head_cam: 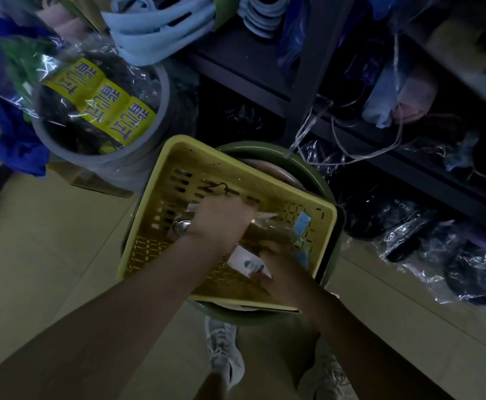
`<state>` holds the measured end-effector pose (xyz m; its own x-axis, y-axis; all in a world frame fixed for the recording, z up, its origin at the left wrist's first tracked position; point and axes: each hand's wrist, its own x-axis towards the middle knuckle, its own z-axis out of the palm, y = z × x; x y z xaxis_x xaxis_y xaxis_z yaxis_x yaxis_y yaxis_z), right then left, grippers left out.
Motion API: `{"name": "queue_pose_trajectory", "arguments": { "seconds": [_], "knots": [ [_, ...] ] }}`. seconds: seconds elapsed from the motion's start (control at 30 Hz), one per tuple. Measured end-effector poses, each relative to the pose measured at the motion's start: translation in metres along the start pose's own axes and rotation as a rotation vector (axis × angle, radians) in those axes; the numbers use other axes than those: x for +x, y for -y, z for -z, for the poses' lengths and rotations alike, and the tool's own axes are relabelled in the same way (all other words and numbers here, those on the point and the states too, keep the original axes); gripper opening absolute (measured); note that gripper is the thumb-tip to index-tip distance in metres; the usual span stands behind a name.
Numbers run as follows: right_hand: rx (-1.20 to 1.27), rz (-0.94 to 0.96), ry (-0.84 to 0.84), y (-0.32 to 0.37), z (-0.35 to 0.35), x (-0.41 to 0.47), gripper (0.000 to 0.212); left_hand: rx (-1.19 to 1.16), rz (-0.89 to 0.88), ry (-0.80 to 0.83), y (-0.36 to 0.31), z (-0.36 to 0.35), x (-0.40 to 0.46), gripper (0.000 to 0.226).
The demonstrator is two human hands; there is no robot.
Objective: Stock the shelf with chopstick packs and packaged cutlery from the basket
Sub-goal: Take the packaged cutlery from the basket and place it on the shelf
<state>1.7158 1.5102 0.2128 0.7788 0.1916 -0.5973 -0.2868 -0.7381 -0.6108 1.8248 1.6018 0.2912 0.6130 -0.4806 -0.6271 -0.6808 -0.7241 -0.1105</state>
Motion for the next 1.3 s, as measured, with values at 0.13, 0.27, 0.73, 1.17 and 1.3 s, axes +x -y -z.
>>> {"name": "queue_pose_trajectory", "arguments": {
  "seconds": [0.13,0.27,0.73,1.17,1.3],
  "knots": [
    [-0.039,-0.087,0.01,-0.008,-0.012,0.023,0.043,0.007,0.039,-0.138,0.009,0.0,0.005,0.029],
    [0.081,-0.125,0.06,-0.01,-0.012,0.039,0.067,0.014,0.092,-0.045,0.029,-0.01,0.006,0.032],
    [0.064,-0.103,-0.038,-0.006,0.023,-0.001,0.029,-0.025,0.063,-0.136,0.027,0.009,-0.024,0.048],
    [0.716,-0.268,-0.229,-0.008,0.157,-0.23,0.023,-0.766,0.082,-0.501,-0.001,0.116,-0.125,0.023],
    [0.919,-0.297,-0.504,0.031,0.179,-0.304,0.03,-0.966,-0.113,-0.511,-0.013,0.157,-0.177,0.021]
  ]
}}
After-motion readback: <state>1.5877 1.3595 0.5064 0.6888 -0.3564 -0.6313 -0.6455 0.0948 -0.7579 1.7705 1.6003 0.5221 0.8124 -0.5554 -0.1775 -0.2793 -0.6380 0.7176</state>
